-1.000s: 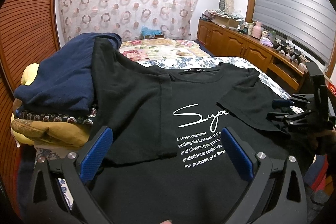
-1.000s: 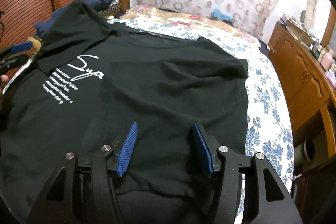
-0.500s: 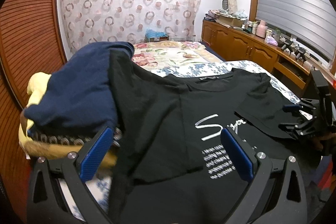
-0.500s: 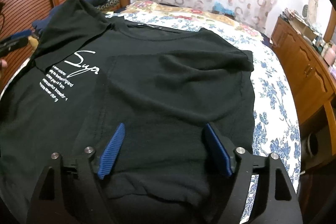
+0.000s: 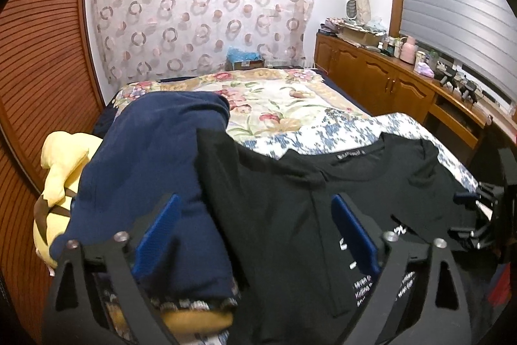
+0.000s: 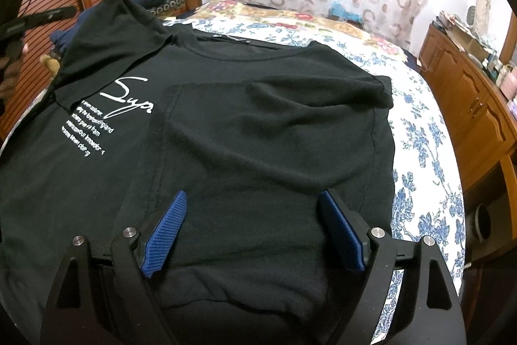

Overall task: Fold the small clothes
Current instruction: 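Grasp the shirt hem beside the navy garment with the left tool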

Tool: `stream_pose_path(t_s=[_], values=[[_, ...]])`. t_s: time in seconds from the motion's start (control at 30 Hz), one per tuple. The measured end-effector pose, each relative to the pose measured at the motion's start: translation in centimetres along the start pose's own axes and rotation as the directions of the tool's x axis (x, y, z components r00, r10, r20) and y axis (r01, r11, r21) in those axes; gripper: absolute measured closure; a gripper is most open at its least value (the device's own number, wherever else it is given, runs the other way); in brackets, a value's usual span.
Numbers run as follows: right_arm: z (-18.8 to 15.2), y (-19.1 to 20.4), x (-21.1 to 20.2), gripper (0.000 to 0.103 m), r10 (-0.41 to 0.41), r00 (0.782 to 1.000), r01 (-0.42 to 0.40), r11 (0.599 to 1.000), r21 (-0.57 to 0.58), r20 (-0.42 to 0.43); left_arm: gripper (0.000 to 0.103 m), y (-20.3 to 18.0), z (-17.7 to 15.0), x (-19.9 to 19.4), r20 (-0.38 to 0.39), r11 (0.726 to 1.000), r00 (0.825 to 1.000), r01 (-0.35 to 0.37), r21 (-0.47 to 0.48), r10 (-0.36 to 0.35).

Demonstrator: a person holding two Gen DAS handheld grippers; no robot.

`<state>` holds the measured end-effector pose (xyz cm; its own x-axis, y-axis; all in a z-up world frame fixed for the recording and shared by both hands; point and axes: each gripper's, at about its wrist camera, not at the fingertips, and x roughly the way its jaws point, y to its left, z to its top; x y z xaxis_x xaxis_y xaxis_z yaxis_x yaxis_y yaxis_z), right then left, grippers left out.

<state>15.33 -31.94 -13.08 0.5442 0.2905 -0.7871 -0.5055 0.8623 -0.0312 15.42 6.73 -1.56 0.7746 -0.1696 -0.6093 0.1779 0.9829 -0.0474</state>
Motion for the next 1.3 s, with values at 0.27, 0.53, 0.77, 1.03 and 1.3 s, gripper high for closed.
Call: stream_pose_path(t_s=[0.27,0.53,0.77,1.03,1.3], values=[[0.0,0.0,0.0,0.017,0.000,1.000,0.000,1.000,0.000,0.000,0.043,1.6,2.0,2.9,-0.044,0.999,0.999,-0.012,-0.040,0.010],[0.0,0.0,0.0,0.017,0.000,1.000,0.000,1.000,0.000,0.001,0.056,2.6,2.3,5.4,-0.089,0.997,0.995,-0.037,-0.063,0.032],[-0.1,0.0,0.0,0.017,0.000,1.000,0.000,1.000,0.000,0.001,0.063,2.4,2.5,6.0,-0.097,0.998,0.994,-0.055,-0.036,0.051],[0.0,0.0,0.0,0.017,-0.005,1.000,0.005,1.000,0.005,0.002,0.101,1.3,2.8,5.2,-0.083,1.000,0.996,-0.029,-0.010,0.028],[1.9,-2.7,-1.6,0.018,-0.017,0.998,0.015,0.999,0.040,0.059,0.101,-1.2,3.4,2.8,-0.027,0.999,1.000,0.017,0.033,-0.016]])
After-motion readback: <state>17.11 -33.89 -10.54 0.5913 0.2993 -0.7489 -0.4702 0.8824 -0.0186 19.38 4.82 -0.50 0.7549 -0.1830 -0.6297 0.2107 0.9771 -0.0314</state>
